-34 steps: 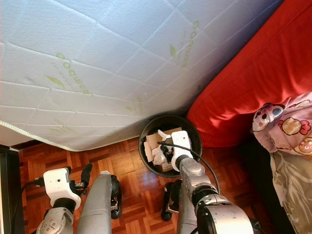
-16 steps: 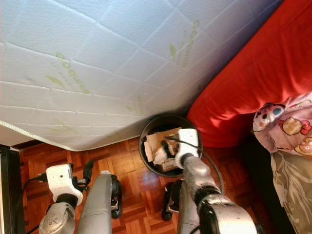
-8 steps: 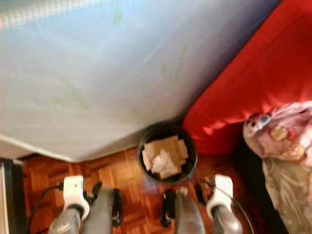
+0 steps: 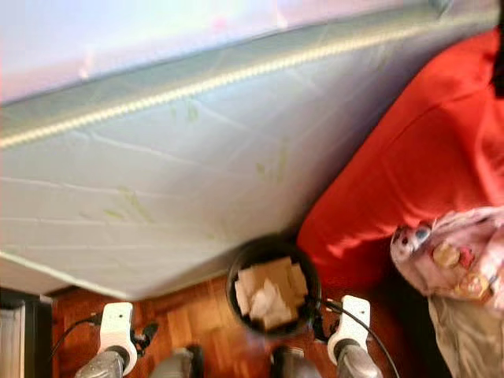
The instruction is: Clean up the room
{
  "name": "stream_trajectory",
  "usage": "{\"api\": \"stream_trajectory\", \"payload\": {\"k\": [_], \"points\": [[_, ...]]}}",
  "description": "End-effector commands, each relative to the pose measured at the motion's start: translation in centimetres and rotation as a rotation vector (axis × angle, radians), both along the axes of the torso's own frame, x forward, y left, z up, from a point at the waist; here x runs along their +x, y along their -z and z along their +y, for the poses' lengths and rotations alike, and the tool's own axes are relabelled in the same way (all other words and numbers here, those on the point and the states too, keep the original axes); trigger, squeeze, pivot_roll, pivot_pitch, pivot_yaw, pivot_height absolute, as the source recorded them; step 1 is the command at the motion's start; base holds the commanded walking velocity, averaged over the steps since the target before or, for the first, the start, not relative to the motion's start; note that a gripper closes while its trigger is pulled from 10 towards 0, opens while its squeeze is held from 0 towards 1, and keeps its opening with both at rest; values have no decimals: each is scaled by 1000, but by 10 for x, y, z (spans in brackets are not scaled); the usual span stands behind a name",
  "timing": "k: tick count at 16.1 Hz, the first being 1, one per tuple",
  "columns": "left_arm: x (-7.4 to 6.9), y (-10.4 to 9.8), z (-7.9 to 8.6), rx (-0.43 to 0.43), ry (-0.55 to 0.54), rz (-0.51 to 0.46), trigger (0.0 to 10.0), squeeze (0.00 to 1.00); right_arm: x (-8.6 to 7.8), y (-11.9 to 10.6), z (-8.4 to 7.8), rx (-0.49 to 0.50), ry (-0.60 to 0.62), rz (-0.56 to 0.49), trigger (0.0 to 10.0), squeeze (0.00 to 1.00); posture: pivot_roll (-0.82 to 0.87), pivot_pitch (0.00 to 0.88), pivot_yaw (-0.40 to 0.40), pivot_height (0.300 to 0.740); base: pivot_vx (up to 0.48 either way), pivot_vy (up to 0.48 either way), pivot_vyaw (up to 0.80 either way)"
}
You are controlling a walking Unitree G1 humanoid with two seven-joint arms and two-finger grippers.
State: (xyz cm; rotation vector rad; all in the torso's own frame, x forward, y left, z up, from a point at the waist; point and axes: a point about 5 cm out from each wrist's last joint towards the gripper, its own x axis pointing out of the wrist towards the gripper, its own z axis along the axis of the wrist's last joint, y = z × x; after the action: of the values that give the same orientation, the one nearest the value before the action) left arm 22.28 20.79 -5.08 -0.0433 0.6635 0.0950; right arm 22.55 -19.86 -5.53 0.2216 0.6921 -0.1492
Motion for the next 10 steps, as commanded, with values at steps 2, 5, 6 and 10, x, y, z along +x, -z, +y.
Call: {"api": "stream_trajectory", "payload": {"k": [2,5,6,10], "points": [[-12,11,3,0,-20,84,10000,0,-20,14,4,3,0,101,10000,0,16,85,10,740,0,0,0],[-7,10,-1,-10,-31,98,10000,0,-22,16,3,2,10,127,10000,0,2,49,3,740,0,0,0],[-6,10,-2,-14,-33,100,10000,0,-21,16,4,7,6,125,10000,0,0,42,-1,740,0,0,0],[-13,15,-4,-19,-54,139,10000,0,-27,19,5,-31,-30,167,10000,0,1,33,-8,740,0,0,0]]}}
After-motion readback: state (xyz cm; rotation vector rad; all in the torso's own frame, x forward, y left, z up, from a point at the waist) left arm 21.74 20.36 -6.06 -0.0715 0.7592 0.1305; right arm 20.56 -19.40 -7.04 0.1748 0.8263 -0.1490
